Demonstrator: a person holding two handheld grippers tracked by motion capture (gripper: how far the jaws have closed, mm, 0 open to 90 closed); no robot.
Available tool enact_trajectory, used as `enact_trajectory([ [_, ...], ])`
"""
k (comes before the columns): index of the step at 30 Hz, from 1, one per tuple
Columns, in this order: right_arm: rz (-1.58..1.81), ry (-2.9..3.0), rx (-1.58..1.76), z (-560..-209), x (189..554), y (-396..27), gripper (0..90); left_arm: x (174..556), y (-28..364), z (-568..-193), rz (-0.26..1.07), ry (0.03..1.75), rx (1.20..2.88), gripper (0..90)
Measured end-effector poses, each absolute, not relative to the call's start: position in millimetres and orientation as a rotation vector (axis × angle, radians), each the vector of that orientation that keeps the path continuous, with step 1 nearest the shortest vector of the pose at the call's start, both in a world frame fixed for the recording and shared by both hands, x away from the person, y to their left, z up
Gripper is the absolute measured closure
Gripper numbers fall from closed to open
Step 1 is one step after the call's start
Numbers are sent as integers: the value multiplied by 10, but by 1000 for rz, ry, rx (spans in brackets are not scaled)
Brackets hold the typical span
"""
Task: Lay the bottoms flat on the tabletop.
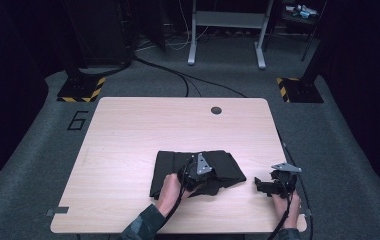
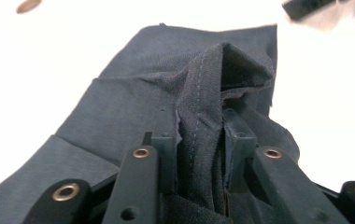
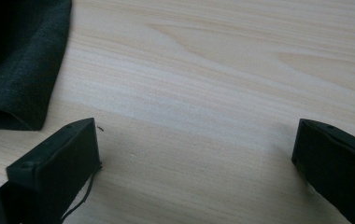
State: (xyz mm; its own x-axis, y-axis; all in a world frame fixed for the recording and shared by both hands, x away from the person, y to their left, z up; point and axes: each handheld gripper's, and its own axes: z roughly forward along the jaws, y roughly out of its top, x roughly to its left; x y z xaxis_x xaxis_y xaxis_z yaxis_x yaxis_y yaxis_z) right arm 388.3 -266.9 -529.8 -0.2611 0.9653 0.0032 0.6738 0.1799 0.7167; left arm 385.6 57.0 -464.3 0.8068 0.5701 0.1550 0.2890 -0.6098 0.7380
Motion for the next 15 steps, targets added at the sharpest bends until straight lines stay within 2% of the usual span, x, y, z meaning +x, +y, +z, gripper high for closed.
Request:
enact_trajectory([
  [15, 850, 2006, 1538, -5298, 3883, -2668, 0, 3868, 872, -4314, 533, 698, 2112, 750],
])
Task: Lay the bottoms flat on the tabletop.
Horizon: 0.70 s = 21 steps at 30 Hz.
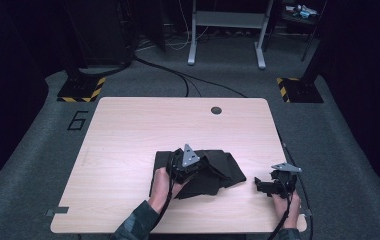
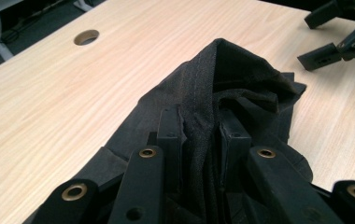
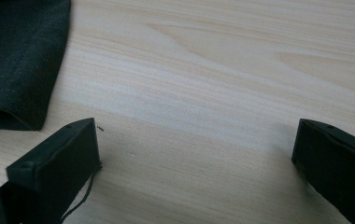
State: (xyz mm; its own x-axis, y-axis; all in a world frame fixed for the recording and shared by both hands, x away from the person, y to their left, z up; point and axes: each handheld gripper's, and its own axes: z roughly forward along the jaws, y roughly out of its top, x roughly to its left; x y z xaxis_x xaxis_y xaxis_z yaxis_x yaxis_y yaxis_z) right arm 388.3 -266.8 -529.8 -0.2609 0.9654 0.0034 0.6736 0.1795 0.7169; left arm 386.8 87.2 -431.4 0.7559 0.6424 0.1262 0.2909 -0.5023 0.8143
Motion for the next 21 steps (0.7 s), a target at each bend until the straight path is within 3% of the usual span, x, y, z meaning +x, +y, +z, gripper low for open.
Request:
enact_trajectory([
  [21, 850, 2006, 1537, -5298, 3883, -2669, 1, 3853, 1233, -4088, 588, 750, 2013, 752],
])
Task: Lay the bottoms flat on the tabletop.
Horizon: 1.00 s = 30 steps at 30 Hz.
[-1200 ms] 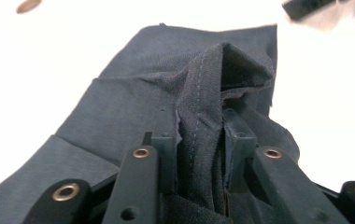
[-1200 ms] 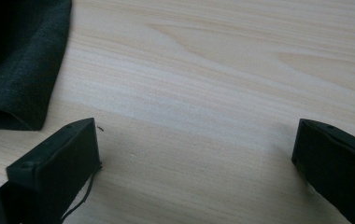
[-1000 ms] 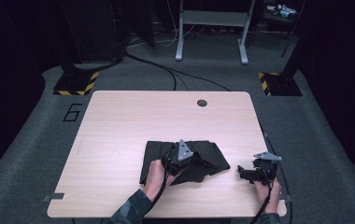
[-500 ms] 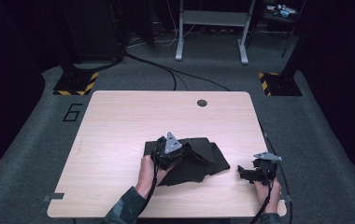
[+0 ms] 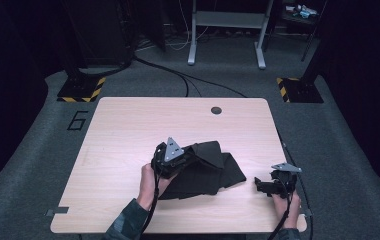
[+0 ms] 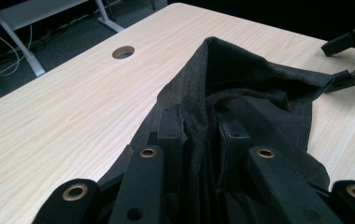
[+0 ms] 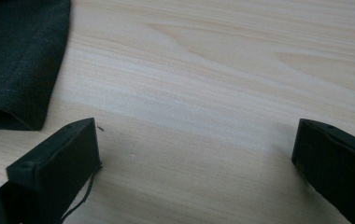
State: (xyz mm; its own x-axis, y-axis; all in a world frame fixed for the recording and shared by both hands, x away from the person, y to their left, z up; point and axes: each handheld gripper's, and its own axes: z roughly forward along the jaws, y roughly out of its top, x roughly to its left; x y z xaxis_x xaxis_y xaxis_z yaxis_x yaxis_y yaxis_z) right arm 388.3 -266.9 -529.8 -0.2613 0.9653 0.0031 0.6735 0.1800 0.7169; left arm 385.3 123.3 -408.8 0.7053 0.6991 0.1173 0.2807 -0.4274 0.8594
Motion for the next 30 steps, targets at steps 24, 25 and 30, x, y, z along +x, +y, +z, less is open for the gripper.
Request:
enact_trajectory([
  [24, 851, 2005, 1537, -5298, 3883, -2668, 2, 3800, 1693, -3961, 646, 814, 1915, 752],
  [25, 851, 2005, 1537, -5298, 3882, -2668, 2, 3794, 1708, -3960, 641, 826, 1904, 752],
  [30, 851, 2005, 1537, -5298, 3882, -2668, 2, 3782, 1816, -3948, 664, 840, 1884, 752],
])
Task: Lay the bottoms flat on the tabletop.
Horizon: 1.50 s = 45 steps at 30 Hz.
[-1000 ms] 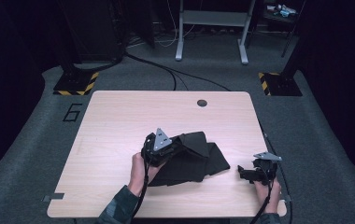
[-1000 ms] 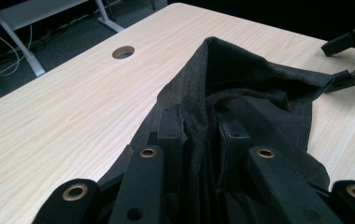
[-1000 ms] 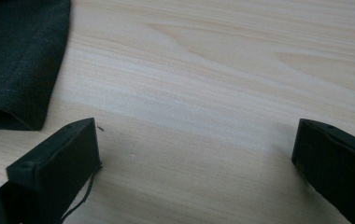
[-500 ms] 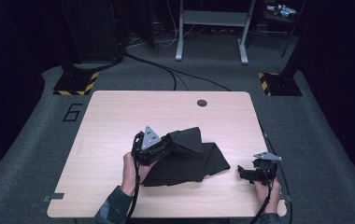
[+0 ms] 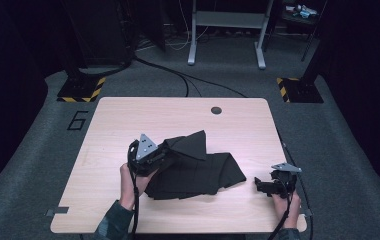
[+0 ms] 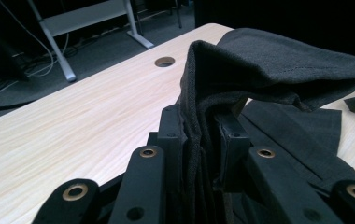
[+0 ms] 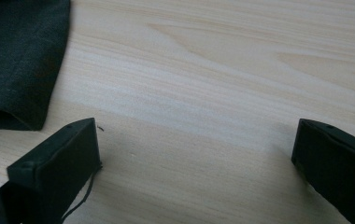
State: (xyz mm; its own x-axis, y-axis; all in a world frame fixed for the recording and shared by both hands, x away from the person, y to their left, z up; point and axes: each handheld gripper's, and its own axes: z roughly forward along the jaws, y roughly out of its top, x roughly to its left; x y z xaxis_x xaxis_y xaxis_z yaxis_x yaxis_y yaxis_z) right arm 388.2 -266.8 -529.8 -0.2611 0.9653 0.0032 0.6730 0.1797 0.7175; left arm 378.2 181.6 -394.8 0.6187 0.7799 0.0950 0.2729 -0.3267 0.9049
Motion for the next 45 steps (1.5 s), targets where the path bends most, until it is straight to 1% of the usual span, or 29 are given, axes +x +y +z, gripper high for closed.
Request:
enact_trajectory([
  [21, 851, 2005, 1537, -5298, 3883, -2667, 2, 3654, 2392, -4025, 756, 966, 1763, 752],
  [28, 851, 2005, 1537, -5298, 3882, -2667, 2, 3641, 2602, -4154, 791, 1054, 1719, 753],
  [34, 851, 2004, 1538, -5298, 3882, -2667, 2, 3644, 2820, -4319, 774, 1145, 1682, 742],
  [37, 851, 2004, 1538, -5298, 3882, -2666, 3, 3612, 2923, -4359, 774, 1183, 1649, 684],
  [42, 854, 1996, 1549, -5296, 3877, -2660, 10, 3468, 3080, -4398, 832, 1269, 1574, 428],
  [45, 854, 1993, 1546, -5294, 3877, -2665, 17, 3368, 3195, -4453, 850, 1310, 1550, 344],
])
